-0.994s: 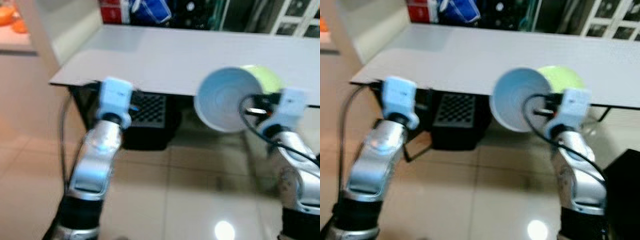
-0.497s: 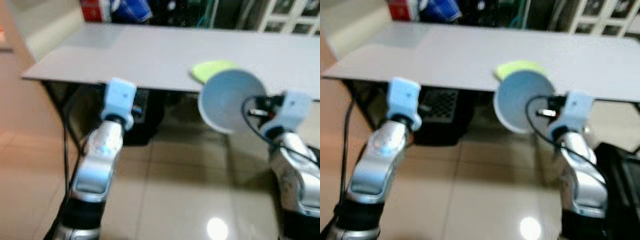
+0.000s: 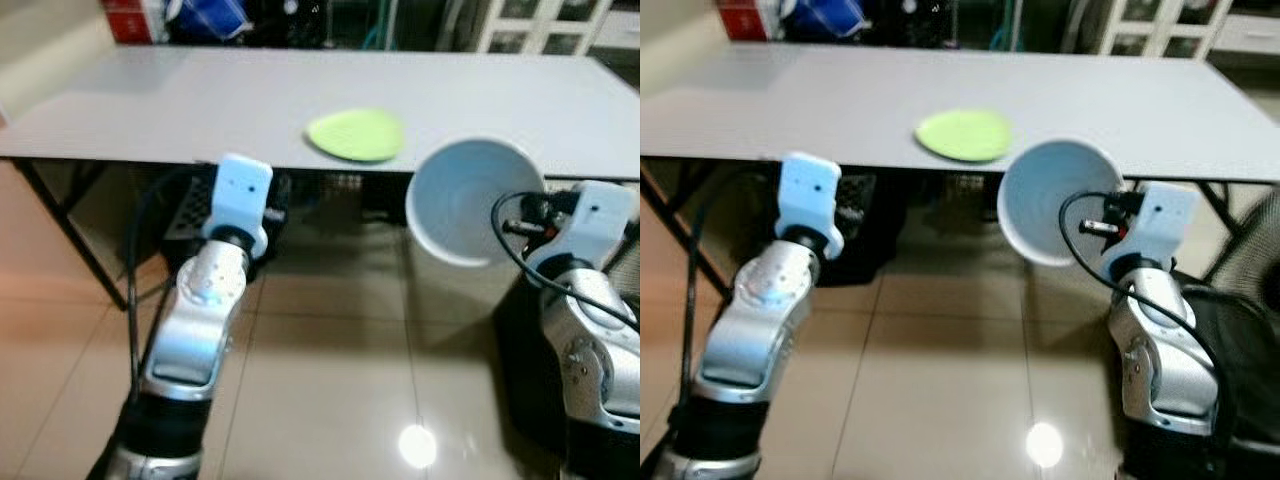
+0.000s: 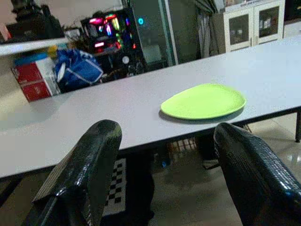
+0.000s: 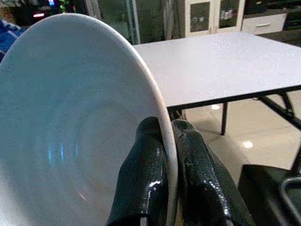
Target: Setting the table
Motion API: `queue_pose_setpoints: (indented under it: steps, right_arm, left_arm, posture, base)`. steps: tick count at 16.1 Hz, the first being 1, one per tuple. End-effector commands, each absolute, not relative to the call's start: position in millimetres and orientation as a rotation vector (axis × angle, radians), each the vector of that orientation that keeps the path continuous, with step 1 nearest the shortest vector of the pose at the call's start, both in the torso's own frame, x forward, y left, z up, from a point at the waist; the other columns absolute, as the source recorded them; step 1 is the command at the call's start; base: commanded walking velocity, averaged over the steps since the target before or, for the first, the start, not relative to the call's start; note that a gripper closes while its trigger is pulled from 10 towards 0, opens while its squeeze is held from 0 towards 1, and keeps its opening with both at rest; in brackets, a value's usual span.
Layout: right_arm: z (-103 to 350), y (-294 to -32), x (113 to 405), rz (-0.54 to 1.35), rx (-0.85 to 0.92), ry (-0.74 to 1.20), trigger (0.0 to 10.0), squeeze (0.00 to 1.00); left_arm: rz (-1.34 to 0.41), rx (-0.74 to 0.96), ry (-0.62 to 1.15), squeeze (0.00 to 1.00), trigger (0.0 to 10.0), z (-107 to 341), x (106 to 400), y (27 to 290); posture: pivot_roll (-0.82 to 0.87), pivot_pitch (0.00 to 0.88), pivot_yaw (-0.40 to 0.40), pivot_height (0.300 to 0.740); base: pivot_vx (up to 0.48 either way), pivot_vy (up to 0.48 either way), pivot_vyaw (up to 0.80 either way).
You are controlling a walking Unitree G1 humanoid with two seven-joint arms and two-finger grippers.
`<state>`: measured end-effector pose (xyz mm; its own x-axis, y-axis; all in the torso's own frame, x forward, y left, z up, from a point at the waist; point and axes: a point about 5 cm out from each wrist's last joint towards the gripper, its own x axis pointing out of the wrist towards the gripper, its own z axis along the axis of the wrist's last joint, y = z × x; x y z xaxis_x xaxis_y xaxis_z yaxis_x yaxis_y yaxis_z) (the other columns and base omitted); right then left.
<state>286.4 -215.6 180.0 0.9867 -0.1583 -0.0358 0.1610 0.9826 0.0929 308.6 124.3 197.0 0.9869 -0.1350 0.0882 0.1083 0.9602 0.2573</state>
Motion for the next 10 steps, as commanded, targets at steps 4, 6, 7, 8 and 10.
queue_pose_setpoints:
  steps: [4,6,7,8,10]
  right_arm:
    - [191,-205,290,-0.129,0.134,-0.016,10.0,0.00]
    - [190,-202,291,-0.118,0.138,-0.013,10.0,0.00]
    - [189,-200,292,-0.111,0.137,-0.011,10.0,0.00]
    - [187,-199,293,-0.109,0.138,-0.010,10.0,0.00]
    - [183,-198,294,-0.111,0.150,-0.014,10.0,0.00]
  left_arm:
    - [-0.128,0.262,-0.143,0.00,10.0,203,310,130]
    - [-0.141,0.258,-0.153,0.00,10.0,199,310,130]
    - [-0.144,0.266,-0.157,0.00,10.0,195,310,133]
    - [-0.147,0.269,-0.153,0.00,10.0,191,309,136]
    - [-0.157,0.261,-0.157,0.00,10.0,187,308,141]
  posture:
    - [-0.08,0.000,0.014,0.740]
    - [-0.08,0.000,0.014,0.740]
    - [-0.08,0.000,0.013,0.740]
    - [-0.08,0.000,0.013,0.740]
    - [-0.07,0.000,0.013,0.740]
  base:
    - [0.399,0.000,0.00]
    - [0.441,0.000,0.00]
    - [0.439,0.000,0.00]
    - [0.439,0.000,0.00]
    - [0.442,0.000,0.00]
